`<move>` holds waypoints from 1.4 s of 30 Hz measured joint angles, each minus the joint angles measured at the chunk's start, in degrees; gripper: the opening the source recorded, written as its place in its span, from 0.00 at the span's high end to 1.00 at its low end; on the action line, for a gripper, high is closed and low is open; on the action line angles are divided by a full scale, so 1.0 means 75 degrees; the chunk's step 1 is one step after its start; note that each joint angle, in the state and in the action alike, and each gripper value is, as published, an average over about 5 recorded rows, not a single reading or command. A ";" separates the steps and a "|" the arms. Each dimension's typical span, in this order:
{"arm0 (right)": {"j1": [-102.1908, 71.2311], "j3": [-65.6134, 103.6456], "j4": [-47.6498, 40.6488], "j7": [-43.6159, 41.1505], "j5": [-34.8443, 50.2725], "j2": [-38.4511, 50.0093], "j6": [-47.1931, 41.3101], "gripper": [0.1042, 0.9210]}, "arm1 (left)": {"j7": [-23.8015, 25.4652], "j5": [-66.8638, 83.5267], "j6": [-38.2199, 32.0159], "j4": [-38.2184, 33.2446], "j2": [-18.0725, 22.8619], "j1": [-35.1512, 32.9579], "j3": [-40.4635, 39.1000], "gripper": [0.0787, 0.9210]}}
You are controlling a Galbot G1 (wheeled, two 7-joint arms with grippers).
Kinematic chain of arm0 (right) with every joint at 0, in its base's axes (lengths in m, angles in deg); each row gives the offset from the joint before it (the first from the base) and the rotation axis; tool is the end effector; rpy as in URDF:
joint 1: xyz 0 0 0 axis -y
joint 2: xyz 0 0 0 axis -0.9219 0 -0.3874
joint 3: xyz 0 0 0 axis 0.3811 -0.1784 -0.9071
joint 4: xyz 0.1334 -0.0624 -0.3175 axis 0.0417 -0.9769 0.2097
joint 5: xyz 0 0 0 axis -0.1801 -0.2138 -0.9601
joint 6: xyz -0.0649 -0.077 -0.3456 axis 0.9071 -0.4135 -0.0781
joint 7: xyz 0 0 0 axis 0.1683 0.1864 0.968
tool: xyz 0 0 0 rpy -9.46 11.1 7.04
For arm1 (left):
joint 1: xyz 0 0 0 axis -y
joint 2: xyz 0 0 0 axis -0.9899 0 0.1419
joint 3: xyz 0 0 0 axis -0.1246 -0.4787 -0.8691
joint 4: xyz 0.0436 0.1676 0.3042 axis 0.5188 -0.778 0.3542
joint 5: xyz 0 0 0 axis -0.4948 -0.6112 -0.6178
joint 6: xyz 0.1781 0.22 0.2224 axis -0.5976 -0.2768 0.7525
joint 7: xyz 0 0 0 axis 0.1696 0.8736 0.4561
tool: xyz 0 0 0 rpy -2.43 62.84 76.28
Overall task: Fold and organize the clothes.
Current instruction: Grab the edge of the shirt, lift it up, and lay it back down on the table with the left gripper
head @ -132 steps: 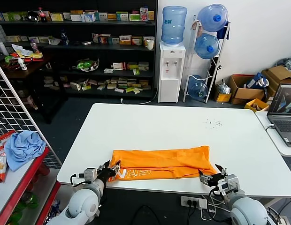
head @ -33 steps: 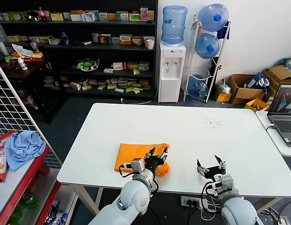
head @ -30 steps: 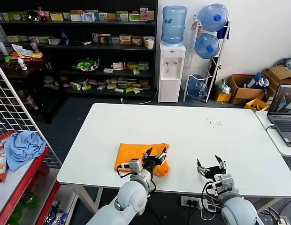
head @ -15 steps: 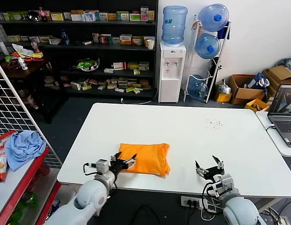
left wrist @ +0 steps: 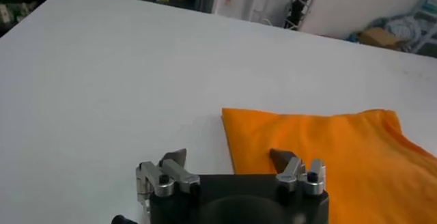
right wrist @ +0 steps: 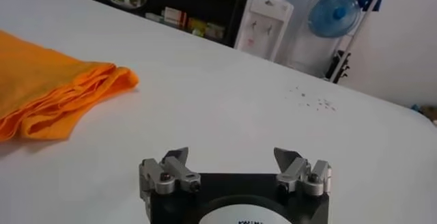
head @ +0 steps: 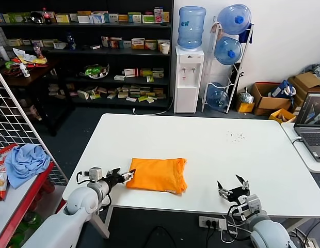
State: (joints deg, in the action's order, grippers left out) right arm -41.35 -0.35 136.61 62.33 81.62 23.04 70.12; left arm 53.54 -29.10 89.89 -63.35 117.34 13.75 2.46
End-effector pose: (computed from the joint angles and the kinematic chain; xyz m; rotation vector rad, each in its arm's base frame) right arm 0.2508 -0.1083 -0.3426 0.1995 -2.6497 0.3941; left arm 0.3608 0.0682 -0.3404 -0.3982 -2.4573 0.2114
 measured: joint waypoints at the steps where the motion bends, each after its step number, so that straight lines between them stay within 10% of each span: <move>1: -0.0009 0.0009 0.0003 -0.0004 0.0000 0.0003 0.0001 0.12 | 0.0035 0.0038 0.0030 0.0069 0.0011 0.0037 0.0003 0.12; 11: -0.0037 0.0061 0.0090 -0.0025 0.0043 0.0072 -0.0023 0.12 | 0.0325 0.0251 0.0277 0.0508 0.0212 0.0278 0.0017 0.16; 34: -0.0145 0.0134 0.0280 -0.0025 0.0058 0.0078 -0.0072 0.12 | 0.0573 0.0395 0.0728 0.0336 0.0427 0.0052 0.0073 0.92; 42: -0.0072 0.0084 0.0325 0.0001 0.0049 0.0027 -0.0116 0.12 | 0.0400 0.0502 0.0689 0.0076 0.0330 -0.0093 0.0176 0.95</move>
State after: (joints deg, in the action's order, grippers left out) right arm -41.89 0.28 139.05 62.34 81.99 23.25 69.25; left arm 56.54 -25.33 95.06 -62.78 119.82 13.05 3.78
